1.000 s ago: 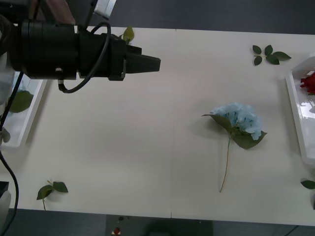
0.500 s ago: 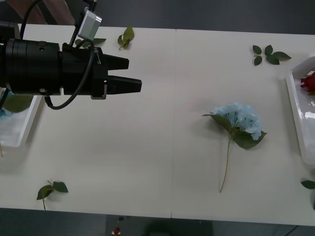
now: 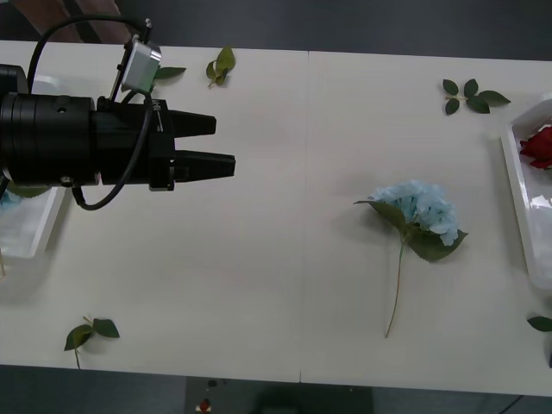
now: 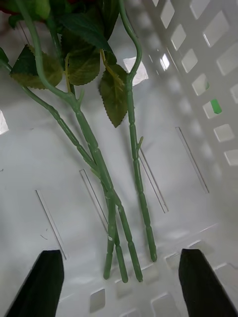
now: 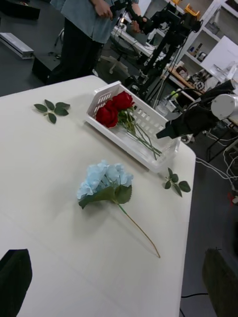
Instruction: Put the red flowers into the right box and the blue flowers into the left box
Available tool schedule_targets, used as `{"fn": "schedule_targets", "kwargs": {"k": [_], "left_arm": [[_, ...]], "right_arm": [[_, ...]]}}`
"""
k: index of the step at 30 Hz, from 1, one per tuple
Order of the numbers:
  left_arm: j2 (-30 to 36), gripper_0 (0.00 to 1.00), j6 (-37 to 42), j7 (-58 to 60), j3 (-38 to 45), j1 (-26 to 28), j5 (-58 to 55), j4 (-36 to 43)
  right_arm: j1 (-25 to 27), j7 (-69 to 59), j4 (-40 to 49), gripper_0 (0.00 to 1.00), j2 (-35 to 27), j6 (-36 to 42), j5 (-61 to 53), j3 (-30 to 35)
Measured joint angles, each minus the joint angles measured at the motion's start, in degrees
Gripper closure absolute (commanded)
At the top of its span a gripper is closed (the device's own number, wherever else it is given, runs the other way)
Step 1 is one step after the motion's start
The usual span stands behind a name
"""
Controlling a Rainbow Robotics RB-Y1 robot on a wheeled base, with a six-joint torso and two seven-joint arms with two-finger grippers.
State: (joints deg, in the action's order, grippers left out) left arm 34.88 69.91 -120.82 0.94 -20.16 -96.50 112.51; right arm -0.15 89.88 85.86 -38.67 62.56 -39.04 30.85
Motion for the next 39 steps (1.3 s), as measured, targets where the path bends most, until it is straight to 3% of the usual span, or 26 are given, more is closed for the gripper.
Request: {"fn": "schedule_targets", "kwargs": {"k": [10, 17, 21, 27, 39], "left_arm": [[4.2, 0.0, -0.6, 0.0, 0.0, 1.0, -5.4, 0.0], [5.1, 0.0, -0.6, -1.7, 0.0, 1.0, -6.3, 0.1], [5.1, 0.0, -1.0, -2.0, -0.6, 1.0, -6.3, 0.1], [5.1, 0.0, -8.0, -2.0, -5.1, 1.9, -8.5, 0.1], [5.1, 0.0, -8.2, -2.0, -6.3, 2.6, -8.5, 0.1]], "right_arm": [[-0.5, 0.2, 14.7, 0.0, -4.3, 18.6, -0.1, 0.0], [-5.6, -0.1, 21.8, 0.0, -4.5, 28.3, -2.7, -3.8], [-9.0, -4.1, 22.3, 0.0, -4.5, 29.6, -6.5, -8.8], [-12.5, -12.1, 23.0, 0.0, -4.5, 30.1, -8.9, -15.6], [-12.9, -24.2, 27.2, 0.0, 0.2, 30.1, -7.1, -25.7]]}}
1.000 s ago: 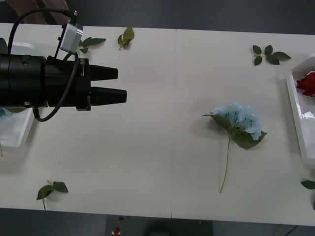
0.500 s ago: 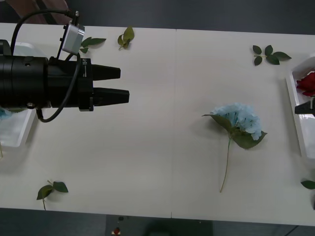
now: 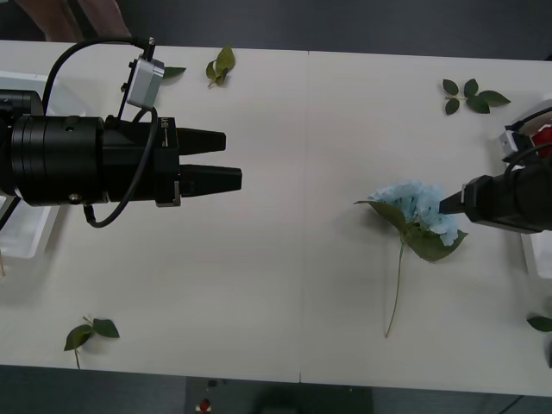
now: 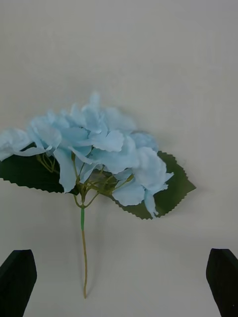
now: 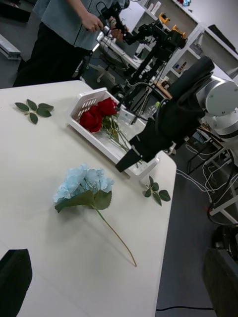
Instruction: Put the red flowers into the right box and the blue flowers into the left box
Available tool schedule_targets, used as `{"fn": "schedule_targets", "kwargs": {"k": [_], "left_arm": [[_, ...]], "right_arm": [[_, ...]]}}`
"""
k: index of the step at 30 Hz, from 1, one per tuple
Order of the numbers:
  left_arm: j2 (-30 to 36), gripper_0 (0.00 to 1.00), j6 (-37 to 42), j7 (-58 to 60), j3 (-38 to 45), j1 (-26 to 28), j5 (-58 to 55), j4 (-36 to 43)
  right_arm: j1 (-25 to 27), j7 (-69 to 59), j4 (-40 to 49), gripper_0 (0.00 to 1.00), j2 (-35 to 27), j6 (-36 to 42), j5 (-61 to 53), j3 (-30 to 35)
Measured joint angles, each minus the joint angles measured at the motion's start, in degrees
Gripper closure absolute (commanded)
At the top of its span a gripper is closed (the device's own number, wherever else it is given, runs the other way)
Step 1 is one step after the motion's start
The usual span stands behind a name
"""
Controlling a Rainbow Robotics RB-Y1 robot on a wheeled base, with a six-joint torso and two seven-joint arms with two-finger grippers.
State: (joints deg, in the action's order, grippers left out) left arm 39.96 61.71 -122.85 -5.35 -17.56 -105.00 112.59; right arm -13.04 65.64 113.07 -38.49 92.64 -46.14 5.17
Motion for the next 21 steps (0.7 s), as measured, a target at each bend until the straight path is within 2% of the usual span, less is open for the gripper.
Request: {"fn": "schedule_targets", "kwargs": {"k": [6, 14, 21], "left_arm": [[0.0, 0.0, 0.0, 0.0, 0.0, 0.0, 0.0, 0.0], [0.0, 0.0, 0.0, 0.0, 0.0, 0.0, 0.0, 0.0], [0.0, 0.0, 0.0, 0.0, 0.0, 0.0, 0.0, 0.0]], "right_arm": [[0.0, -5.2, 0.0, 0.0, 1.8, 0.0, 4.0, -6.7], [0.0, -5.2, -0.4, 0.0, 3.9, -1.9, 12.7, -14.9], [0.0, -5.9, -5.3, 0.0, 5.3, -7.7, 16.5, -20.6]]}}
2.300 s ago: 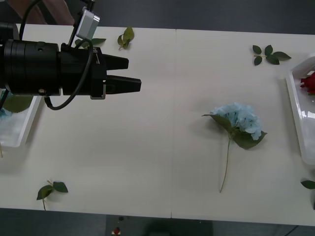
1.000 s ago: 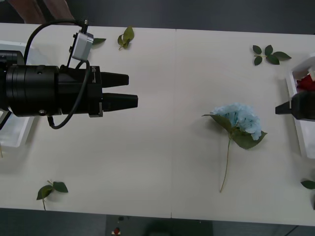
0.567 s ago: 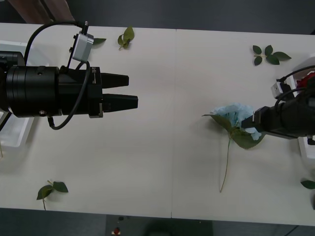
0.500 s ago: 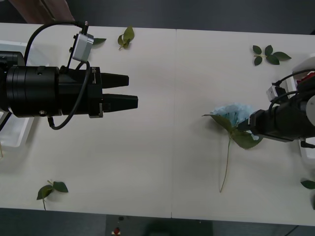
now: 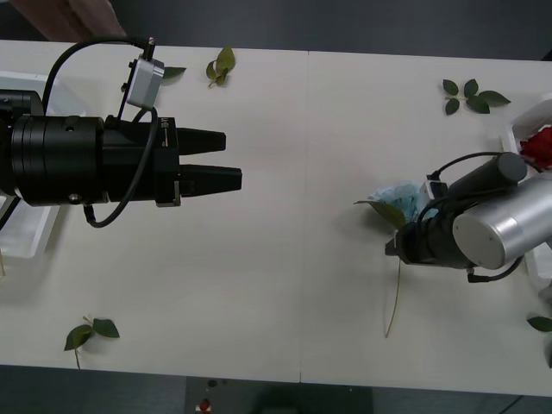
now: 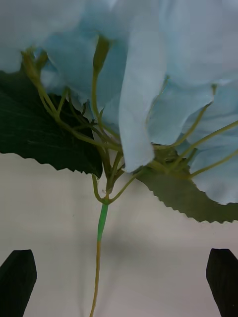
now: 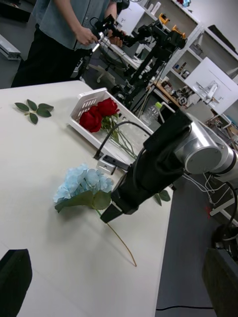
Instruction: Put the red flowers into the right box and the blue flowers into the left box
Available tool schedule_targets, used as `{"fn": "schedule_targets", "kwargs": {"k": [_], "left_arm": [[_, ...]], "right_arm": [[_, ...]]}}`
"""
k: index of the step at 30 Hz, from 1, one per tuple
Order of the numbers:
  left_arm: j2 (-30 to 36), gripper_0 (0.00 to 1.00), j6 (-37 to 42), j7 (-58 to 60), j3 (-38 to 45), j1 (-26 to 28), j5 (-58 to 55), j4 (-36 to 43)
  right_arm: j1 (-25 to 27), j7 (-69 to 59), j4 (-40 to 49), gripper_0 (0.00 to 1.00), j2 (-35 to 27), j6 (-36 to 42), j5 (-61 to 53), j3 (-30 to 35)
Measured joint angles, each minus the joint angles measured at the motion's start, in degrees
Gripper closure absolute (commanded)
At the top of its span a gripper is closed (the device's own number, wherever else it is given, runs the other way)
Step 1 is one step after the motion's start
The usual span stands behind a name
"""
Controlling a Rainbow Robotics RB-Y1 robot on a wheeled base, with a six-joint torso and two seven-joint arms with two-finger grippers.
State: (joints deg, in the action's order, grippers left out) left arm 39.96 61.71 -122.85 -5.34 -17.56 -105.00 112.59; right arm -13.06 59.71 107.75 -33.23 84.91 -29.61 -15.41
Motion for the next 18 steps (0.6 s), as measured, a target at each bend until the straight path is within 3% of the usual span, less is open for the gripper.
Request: {"fn": "schedule_targets", "kwargs": {"k": [15, 16, 18], "left_arm": [[0.0, 0.0, 0.0, 0.0, 0.0, 0.0, 0.0, 0.0], [0.0, 0.0, 0.0, 0.0, 0.0, 0.0, 0.0, 0.0], [0.0, 0.0, 0.0, 0.0, 0.0, 0.0, 0.0, 0.0]], "right_arm": [[-0.2, -1.0, -6.2, 0.0, 3.6, -3.6, 3.8, -2.6], [-0.3, -1.0, -6.6, 0.07, 3.7, -3.6, 3.8, -2.6], [-0.7, -1.0, -7.3, 0.33, 3.7, -3.6, 3.8, -2.8]]}}
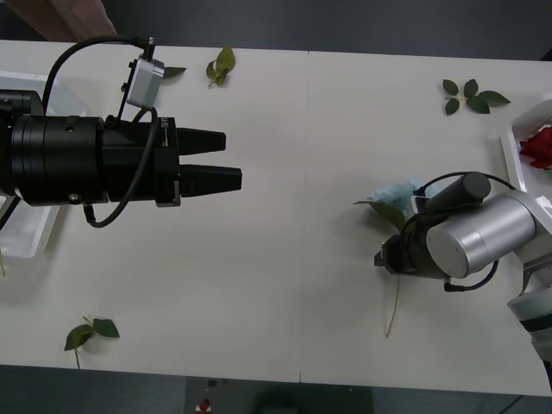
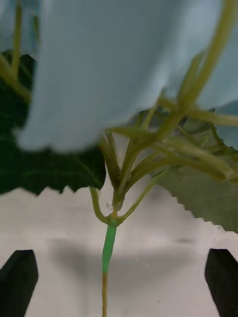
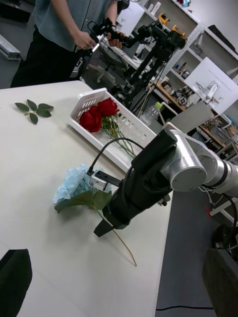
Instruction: Put the red flowers into the right box and the blue flowers into the left box
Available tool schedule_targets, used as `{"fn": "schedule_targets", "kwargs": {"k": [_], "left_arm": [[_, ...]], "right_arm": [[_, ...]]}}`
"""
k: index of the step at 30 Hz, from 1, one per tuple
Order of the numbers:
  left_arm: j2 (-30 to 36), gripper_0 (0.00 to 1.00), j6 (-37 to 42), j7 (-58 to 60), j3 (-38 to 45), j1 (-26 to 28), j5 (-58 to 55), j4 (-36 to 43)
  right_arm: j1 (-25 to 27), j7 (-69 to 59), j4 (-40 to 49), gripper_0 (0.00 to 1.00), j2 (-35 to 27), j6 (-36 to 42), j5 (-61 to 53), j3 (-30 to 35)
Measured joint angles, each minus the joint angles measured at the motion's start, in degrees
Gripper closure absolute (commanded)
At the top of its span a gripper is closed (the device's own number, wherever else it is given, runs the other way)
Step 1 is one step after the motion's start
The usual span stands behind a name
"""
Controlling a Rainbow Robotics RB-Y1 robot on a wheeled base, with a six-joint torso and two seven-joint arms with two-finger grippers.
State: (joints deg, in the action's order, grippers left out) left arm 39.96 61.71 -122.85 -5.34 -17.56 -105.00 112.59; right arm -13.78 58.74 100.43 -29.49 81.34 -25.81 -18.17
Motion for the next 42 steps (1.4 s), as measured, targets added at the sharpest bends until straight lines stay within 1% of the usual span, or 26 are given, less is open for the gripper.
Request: {"fn": "schedule_targets", "kwargs": {"k": [2, 3, 4, 5, 10, 22, 29, 31, 36, 42], "left_arm": [[0.0, 0.0, 0.0, 0.0, 0.0, 0.0, 0.0, 0.0], [0.0, 0.0, 0.0, 0.0, 0.0, 0.0, 0.0, 0.0], [0.0, 0.0, 0.0, 0.0, 0.0, 0.0, 0.0, 0.0], [0.0, 0.0, 0.0, 0.0, 0.0, 0.0, 0.0, 0.0], [0.0, 0.0, 0.0, 0.0, 0.0, 0.0, 0.0, 0.0], [0.0, 0.0, 0.0, 0.0, 0.0, 0.0, 0.0, 0.0], [0.0, 0.0, 0.0, 0.0, 0.0, 0.0, 0.0, 0.0], [0.0, 0.0, 0.0, 0.0, 0.0, 0.0, 0.0, 0.0], [0.0, 0.0, 0.0, 0.0, 0.0, 0.0, 0.0, 0.0], [0.0, 0.0, 0.0, 0.0, 0.0, 0.0, 0.0, 0.0]], "right_arm": [[-0.4, 0.0, -0.3, 0.55, 0.0, 0.0, 0.4, -0.2], [-0.6, 0.0, -0.3, 0.77, 0.0, 0.0, 0.8, -0.5], [-0.7, 0.0, -0.3, 0.94, 0.0, 0.0, 1.0, -0.7], [-0.8, 0.0, -0.4, 1.0, 0.0, -0.2, 1.1, -0.9], [-0.8, 0.0, -1.4, 1.0, 0.0, -2.2, 1.0, -1.2], [-0.8, 0.0, -1.8, 1.0, 0.0, -2.2, 1.0, -1.0], [-1.8, 0.4, 0.9, 1.0, 0.0, -2.2, -0.4, 2.3], [-2.6, 3.6, 1.6, 1.0, 0.0, -2.2, -2.4, 3.9], [-4.5, 21.6, 2.6, 1.0, 0.0, -2.2, -8.7, 9.2], [-6.7, 27.2, 2.8, 1.0, 0.0, -2.2, -16.2, 14.4]]}}
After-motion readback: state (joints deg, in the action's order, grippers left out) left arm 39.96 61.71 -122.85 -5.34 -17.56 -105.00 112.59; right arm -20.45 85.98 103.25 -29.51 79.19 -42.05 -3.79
